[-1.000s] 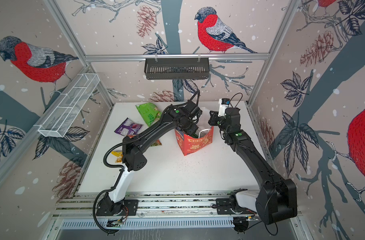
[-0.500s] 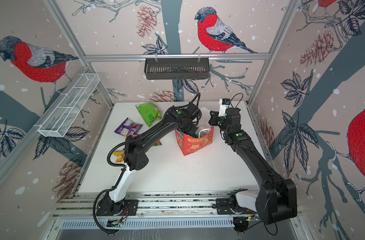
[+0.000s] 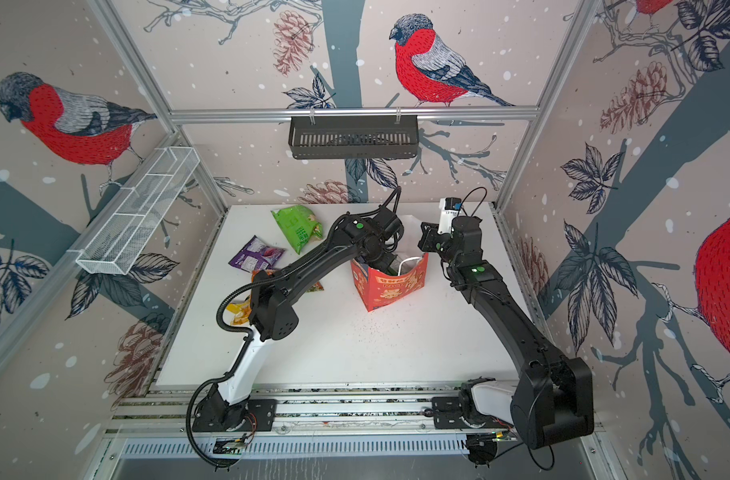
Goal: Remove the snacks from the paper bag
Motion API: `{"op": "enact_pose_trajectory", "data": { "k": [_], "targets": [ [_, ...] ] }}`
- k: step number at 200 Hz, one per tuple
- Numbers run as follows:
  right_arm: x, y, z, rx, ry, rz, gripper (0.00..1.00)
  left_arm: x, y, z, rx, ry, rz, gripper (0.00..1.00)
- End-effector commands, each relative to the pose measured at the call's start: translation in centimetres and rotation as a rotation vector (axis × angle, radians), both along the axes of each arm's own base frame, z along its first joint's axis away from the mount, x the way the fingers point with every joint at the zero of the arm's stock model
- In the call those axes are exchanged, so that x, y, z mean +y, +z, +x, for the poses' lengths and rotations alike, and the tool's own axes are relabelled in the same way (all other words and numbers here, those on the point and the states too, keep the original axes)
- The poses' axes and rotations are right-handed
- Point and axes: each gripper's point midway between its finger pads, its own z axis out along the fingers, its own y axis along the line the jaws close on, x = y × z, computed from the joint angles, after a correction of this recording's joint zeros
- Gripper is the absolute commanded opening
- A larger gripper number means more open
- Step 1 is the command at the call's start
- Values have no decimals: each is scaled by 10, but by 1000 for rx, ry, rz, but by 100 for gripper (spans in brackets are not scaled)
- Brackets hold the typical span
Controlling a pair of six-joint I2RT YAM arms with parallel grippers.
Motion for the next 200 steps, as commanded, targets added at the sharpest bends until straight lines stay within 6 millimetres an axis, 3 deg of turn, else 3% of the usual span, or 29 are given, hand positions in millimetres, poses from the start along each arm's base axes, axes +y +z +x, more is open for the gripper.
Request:
{"op": "enact_pose_trajectory", "data": {
  "k": [1, 49, 57, 74, 108, 134, 200],
  "targets": [
    [2, 12, 1, -41, 12, 21, 0, 0, 9, 1, -18, 6, -9, 0],
    [3, 11, 2, -40, 14, 22, 0, -2, 7, -3, 3, 12, -20, 0],
    [3, 11, 2, -39, 14, 22, 0, -2, 8, -3, 5, 18, -23, 13],
    [2, 11, 2, -40, 13, 21, 0, -2, 13, -7, 5, 19, -27, 23],
    [3, 12, 2, -41, 19, 20, 0, -10, 36, -21, -43, -8, -42, 37],
    [3, 13, 1, -42, 23, 18, 0, -17, 45, -37, -68, -44, -36, 39],
    [2, 10, 2, -38, 19, 17, 0, -8, 7, -38, -23, -44, 83, 41]
  ]
}}
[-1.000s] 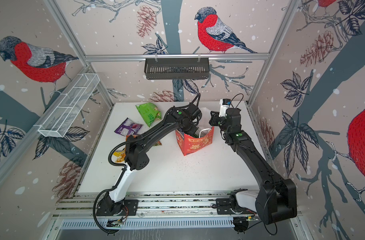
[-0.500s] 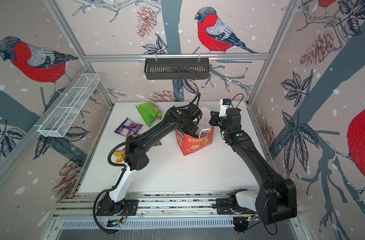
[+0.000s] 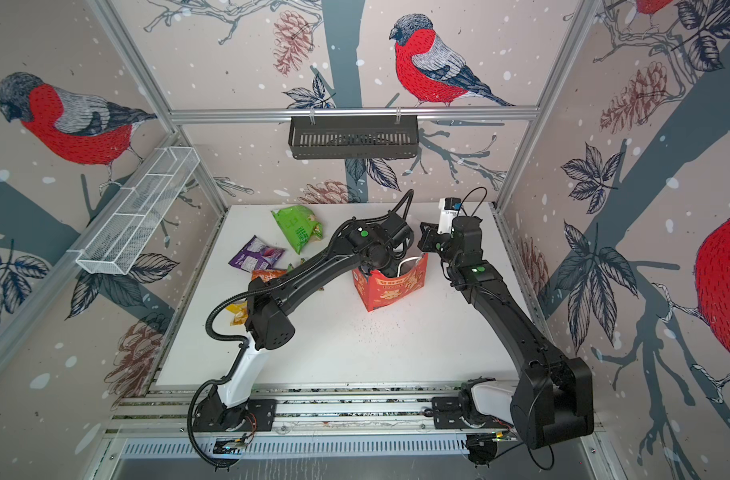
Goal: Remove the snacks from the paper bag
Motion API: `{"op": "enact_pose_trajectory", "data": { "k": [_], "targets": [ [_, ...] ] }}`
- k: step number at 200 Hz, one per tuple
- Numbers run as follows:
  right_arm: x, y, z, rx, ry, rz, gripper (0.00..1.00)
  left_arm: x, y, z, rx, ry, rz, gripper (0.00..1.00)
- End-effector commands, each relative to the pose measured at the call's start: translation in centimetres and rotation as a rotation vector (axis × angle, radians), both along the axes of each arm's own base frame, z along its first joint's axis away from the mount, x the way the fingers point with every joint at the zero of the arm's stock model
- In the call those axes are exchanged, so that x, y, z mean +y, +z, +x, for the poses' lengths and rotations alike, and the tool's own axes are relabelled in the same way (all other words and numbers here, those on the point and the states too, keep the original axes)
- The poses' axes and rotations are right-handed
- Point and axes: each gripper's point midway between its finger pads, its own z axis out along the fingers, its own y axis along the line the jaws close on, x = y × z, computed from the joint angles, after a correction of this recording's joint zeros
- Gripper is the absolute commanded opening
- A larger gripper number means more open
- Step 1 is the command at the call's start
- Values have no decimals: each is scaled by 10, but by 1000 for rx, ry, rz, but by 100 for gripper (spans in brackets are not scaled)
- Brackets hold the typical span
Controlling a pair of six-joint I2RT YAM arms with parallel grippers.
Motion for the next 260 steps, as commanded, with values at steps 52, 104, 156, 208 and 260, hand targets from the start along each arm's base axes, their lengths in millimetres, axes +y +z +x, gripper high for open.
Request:
{"op": "enact_pose_trajectory", "data": {
  "k": [52, 104, 156, 208, 260],
  "targets": [
    [-1, 11, 3, -40, 4, 12, 0, 11, -30, 0, 54, 2, 83, 54],
    [-3, 10, 3, -39, 1, 15, 0, 13, -42, 9, 99, 26, 45, 50],
    [-3, 9, 3, -35, 3, 20, 0, 13, -51, 13, 115, 48, 32, 46],
    [-4, 9, 2, -34, 0, 19, 0, 11, -60, 16, 131, 60, 24, 40],
    [-3, 7, 2, -31, 5, 27, 0, 10, -58, 19, 120, 66, 16, 25]
  ]
}}
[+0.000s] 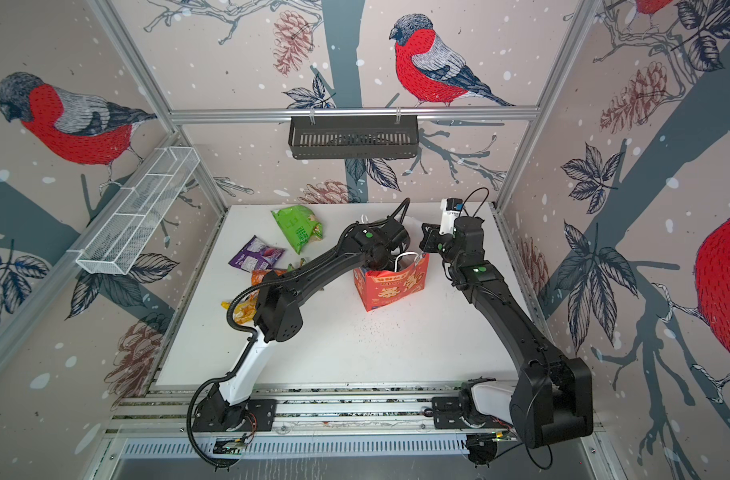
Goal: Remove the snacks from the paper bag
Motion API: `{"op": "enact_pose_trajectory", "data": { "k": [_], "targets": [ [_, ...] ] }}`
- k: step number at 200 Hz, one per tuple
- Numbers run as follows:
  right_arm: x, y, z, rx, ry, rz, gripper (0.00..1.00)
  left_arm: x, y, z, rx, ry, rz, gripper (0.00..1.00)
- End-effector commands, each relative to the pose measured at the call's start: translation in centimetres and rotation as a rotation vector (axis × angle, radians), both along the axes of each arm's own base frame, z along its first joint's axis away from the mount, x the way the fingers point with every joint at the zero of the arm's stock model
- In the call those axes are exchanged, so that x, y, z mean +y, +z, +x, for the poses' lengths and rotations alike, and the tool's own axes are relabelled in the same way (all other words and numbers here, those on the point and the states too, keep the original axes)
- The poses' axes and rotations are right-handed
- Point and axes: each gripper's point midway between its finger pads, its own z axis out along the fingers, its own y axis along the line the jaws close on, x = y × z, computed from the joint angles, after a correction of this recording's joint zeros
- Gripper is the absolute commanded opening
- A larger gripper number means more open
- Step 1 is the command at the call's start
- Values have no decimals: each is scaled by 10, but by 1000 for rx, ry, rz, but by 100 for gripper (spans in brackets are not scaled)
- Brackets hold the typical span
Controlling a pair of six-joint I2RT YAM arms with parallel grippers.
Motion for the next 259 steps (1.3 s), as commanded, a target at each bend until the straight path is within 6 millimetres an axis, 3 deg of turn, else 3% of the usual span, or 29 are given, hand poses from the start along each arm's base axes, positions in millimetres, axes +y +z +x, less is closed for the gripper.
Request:
{"op": "enact_pose_trajectory", "data": {
  "k": [1, 48, 66, 190, 259],
  "targets": [
    [1, 11, 2, -42, 4, 21, 0, 4, -2, -2, 13, 7, 14, 25],
    [0, 11, 3, -41, 0, 21, 0, 5, -3, -2, 13, 9, 12, 16],
    [0, 10, 3, -39, 1, 21, 0, 6, 0, -2, 13, 10, 13, 0],
    [0, 11, 3, -41, 5, 22, 0, 17, 70, 15, -101, 63, -83, 0],
    [2, 1, 7, -21, 11, 13, 0, 26, 137, 33, -271, 108, -181, 0]
  ]
}}
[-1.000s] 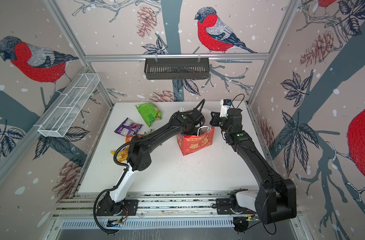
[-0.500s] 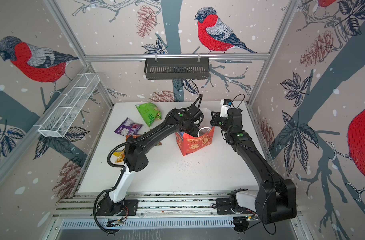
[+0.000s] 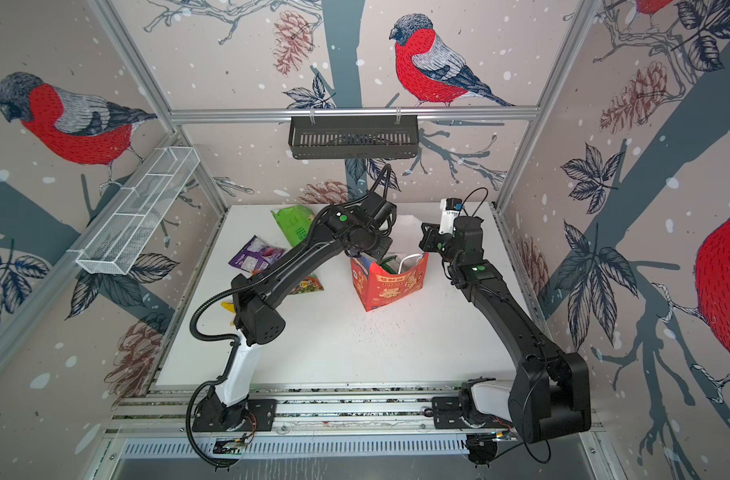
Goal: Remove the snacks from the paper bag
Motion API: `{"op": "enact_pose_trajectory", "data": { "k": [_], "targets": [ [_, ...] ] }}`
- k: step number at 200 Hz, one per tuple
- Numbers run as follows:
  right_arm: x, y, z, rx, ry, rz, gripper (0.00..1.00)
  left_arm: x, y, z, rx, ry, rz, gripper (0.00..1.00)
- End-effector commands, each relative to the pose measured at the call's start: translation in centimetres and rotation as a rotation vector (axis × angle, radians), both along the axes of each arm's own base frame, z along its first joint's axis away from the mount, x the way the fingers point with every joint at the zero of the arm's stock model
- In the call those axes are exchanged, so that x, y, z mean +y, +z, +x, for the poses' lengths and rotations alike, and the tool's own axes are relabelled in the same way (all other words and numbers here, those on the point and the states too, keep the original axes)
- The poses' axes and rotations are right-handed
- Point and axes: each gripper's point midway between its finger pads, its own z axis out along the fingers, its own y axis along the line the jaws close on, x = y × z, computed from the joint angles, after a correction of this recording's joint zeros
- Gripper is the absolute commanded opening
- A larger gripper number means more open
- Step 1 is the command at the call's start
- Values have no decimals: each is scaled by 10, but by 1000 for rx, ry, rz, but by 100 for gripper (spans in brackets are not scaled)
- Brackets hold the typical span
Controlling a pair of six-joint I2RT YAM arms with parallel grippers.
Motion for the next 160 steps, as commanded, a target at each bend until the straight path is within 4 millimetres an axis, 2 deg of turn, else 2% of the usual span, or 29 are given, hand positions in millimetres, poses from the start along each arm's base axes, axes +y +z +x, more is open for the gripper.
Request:
{"op": "enact_pose_trajectory", "data": {
  "k": [1, 79, 115, 139, 151, 160],
  "targets": [
    [1, 6, 2, -21, 8, 11, 0, 5, 25, 9, -77, 21, -26, 0],
    [2, 5, 1, -22, 14, 7, 0, 7, 67, 20, -167, 40, -121, 0],
    [3, 12, 0, -44, 24, 4, 0, 6, 61, 15, -125, 32, -118, 0],
    [5, 17, 0, -55, 36, 1, 0, 0, 58, 0, -78, -25, -131, 0],
    [7, 19, 0, -63, 48, -2, 0, 0, 61, -6, -72, -27, -135, 20],
    [9, 23, 0, -75, 61, -3, 0, -1, 68, -11, -81, -34, -149, 24]
  ]
}}
